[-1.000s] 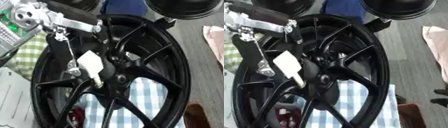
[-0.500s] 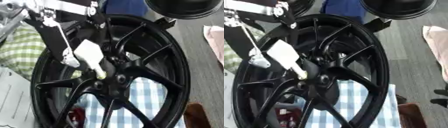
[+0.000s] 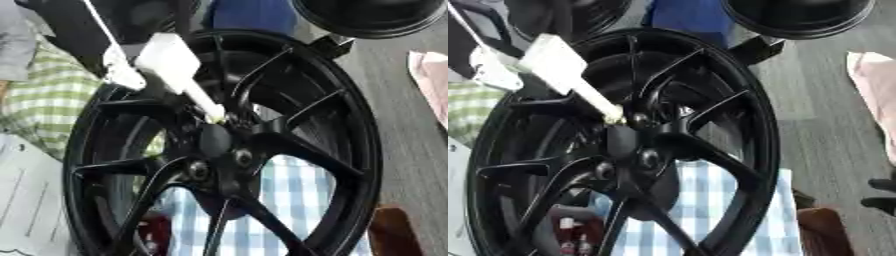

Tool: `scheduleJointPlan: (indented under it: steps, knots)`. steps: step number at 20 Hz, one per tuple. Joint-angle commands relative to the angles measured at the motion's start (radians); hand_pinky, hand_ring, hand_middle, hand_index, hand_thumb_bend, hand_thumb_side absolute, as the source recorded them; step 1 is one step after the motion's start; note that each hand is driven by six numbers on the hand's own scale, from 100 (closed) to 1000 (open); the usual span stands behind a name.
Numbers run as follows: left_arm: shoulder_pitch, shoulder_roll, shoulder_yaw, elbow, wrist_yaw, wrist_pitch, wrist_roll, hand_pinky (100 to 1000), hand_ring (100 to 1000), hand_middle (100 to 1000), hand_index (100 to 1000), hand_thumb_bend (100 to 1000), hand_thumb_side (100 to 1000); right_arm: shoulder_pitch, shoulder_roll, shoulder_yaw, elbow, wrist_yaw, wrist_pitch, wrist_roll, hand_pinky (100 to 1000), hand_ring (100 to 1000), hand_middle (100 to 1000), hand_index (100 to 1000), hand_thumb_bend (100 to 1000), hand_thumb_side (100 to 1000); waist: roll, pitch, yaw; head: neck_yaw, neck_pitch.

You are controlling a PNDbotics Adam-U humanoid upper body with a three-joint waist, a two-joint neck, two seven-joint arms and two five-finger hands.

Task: Pull the pin out of the wheel hub.

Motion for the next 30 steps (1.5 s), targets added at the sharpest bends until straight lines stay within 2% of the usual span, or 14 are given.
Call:
scheduleJointPlan:
  steps: [1,6,10,13,16,19,20,22,23,24,25,26,27,30]
  knots:
    - [0.002,0.058,0.080,0.044,-0.003,-0.002,0.073,668,468,223,325,452,100,0.005,-0.015,-0.010,-0.019,0.005,-0.005,-0.005,813,580,685,617,100,858,0.000,-0.122,0.004,-0.004,0.006]
    - [0.109,0.160,0.176,0.090,0.011,0.003,0.156,669,467,223,325,436,100,0.008,-0.015,-0.020,-0.019,0.008,-0.010,-0.013,813,579,685,617,100,856,-0.003,-0.121,0.017,-0.014,0.020]
    - [0.274,0.257,0.278,0.131,0.031,0.017,0.242,674,467,224,328,412,100,0.005,-0.014,-0.029,-0.019,0.010,-0.017,-0.022,813,579,685,617,100,853,-0.005,-0.117,0.021,-0.018,0.024]
    - [0.420,0.304,0.348,0.150,0.062,0.027,0.304,679,464,224,329,377,100,0.000,-0.013,-0.036,-0.019,0.009,-0.022,-0.031,813,578,685,617,100,850,-0.008,-0.112,0.022,-0.019,0.025]
    - [0.553,0.303,0.414,0.159,0.123,0.032,0.378,684,459,224,332,333,100,-0.005,-0.010,-0.043,-0.019,0.007,-0.029,-0.037,813,577,685,616,100,848,-0.012,-0.110,0.023,-0.025,0.030]
    - [0.666,0.285,0.451,0.137,0.145,0.037,0.457,696,472,250,371,309,100,-0.009,-0.002,-0.047,-0.019,0.003,-0.030,-0.043,812,576,685,616,100,848,-0.018,-0.108,0.024,-0.025,0.028]
    - [0.696,0.272,0.464,0.128,0.139,0.040,0.485,708,479,273,400,314,100,-0.009,0.000,-0.045,-0.019,0.002,-0.030,-0.043,812,576,685,616,100,848,-0.021,-0.108,0.023,-0.025,0.027]
    - [0.750,0.234,0.487,0.127,0.159,0.042,0.550,752,512,393,534,373,105,-0.009,0.004,-0.044,-0.019,0.001,-0.029,-0.042,812,576,684,615,100,849,-0.023,-0.108,0.021,-0.025,0.024]
    - [0.773,0.220,0.492,0.137,0.188,0.039,0.578,769,539,450,594,457,251,-0.009,0.006,-0.043,-0.019,0.000,-0.028,-0.041,811,576,684,615,100,850,-0.025,-0.108,0.021,-0.026,0.021]
    - [0.793,0.209,0.496,0.150,0.212,0.033,0.606,809,615,571,710,579,413,-0.009,0.007,-0.042,-0.019,-0.001,-0.027,-0.040,812,576,684,615,100,850,-0.027,-0.108,0.020,-0.027,0.019]
    - [0.811,0.200,0.500,0.164,0.229,0.025,0.634,850,706,691,791,674,514,-0.011,0.007,-0.040,-0.019,-0.002,-0.027,-0.038,812,576,684,615,100,850,-0.028,-0.108,0.018,-0.027,0.017]
    - [0.827,0.191,0.503,0.177,0.242,0.016,0.659,892,763,761,845,730,568,-0.012,0.008,-0.039,-0.019,-0.002,-0.027,-0.036,812,576,684,615,100,850,-0.030,-0.108,0.016,-0.027,0.016]
    - [0.840,0.184,0.505,0.188,0.250,0.010,0.680,905,779,778,865,738,595,-0.012,0.009,-0.039,-0.019,-0.003,-0.027,-0.036,812,576,684,615,100,849,-0.032,-0.108,0.014,-0.028,0.015]
    - [0.867,0.172,0.515,0.209,0.263,0.004,0.732,901,777,782,900,911,891,-0.011,0.009,-0.040,-0.019,-0.003,-0.029,-0.036,812,576,684,615,100,848,-0.036,-0.108,0.011,-0.026,0.019]
